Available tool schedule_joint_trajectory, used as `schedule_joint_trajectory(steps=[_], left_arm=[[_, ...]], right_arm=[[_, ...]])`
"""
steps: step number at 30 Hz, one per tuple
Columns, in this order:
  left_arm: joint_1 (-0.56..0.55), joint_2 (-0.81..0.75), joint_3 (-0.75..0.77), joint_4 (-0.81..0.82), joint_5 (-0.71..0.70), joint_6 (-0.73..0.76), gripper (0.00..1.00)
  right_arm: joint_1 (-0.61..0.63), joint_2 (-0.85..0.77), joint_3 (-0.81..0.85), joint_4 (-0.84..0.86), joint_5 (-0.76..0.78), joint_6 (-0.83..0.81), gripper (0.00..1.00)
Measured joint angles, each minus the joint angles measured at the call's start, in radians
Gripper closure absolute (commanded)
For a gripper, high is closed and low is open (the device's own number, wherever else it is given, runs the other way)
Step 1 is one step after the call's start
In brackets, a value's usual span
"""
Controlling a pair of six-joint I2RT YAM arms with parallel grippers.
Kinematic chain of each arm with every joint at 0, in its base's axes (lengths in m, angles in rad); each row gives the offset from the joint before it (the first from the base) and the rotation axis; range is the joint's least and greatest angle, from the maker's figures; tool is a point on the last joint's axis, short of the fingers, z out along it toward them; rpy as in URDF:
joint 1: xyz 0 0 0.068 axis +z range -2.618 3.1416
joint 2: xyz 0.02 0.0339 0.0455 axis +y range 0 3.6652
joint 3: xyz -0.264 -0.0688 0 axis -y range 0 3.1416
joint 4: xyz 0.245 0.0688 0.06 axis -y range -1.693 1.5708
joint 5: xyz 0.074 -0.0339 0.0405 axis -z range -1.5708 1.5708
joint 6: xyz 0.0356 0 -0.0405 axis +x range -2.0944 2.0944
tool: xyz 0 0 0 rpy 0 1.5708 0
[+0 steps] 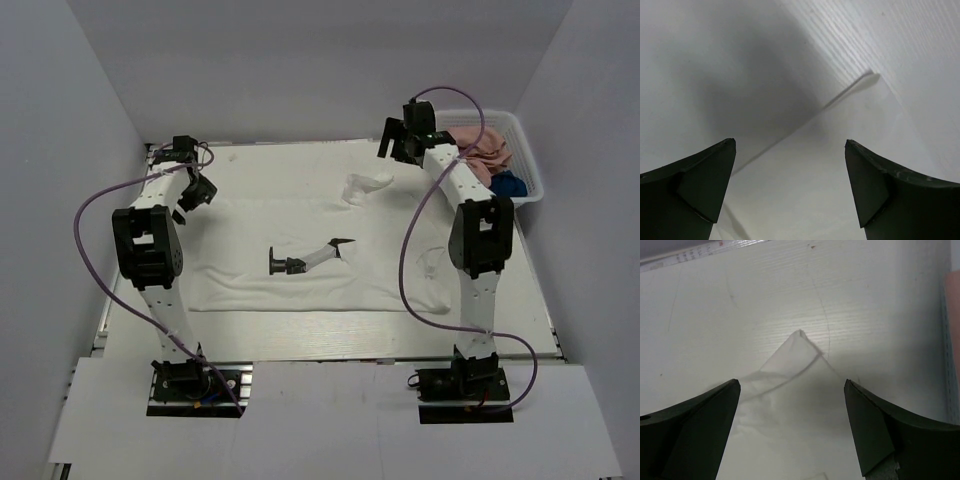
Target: Fold and stack the t-shirts
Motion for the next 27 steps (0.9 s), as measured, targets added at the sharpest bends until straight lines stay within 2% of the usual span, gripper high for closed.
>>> schedule_joint_trajectory(steps=[2, 4, 8, 12, 17, 19, 20, 25, 26, 27], left_arm=[[0.008, 0.054, 0.047, 0.006, 0.008, 0.013, 0.0], [0.015, 0.114, 0.104, 0.015, 0.026, 0.033, 0.0], [0.019, 0.212, 0.195, 0.046, 0.058, 0.073, 0.07], [0.019, 0.265, 0.217, 0.068, 0.083, 0.101, 0.14], [0.019, 0.275, 0.204, 0.087, 0.101, 0.117, 0.27], [0.019, 0.268, 0.187, 0.108, 0.103, 0.125, 0.31], [0.019, 0.264, 0.181, 0.115, 0.106, 0.128, 0.36], [0.019, 0.264, 0.177, 0.145, 0.126, 0.145, 0.5], [0.019, 0.264, 0.177, 0.148, 0.13, 0.148, 0.53], [0.02, 0.264, 0.177, 0.153, 0.135, 0.15, 0.6]], right_arm=[[-0.02, 0.116, 0.137, -0.04, -0.021, -0.005, 0.1], [-0.039, 0.195, 0.207, -0.06, -0.053, -0.01, 0.17], [-0.071, 0.261, 0.213, -0.073, -0.13, -0.013, 0.22], [-0.088, 0.294, 0.214, -0.056, -0.179, -0.016, 0.26], [-0.09, 0.344, 0.246, -0.021, -0.222, -0.024, 0.35], [-0.089, 0.363, 0.251, -0.01, -0.235, -0.026, 0.35], [-0.088, 0.373, 0.251, -0.006, -0.24, -0.026, 0.4], [-0.086, 0.411, 0.266, 0.042, -0.26, -0.026, 0.43], [-0.086, 0.416, 0.269, 0.05, -0.262, -0.026, 0.43], [-0.086, 0.42, 0.269, 0.064, -0.261, -0.025, 0.47]])
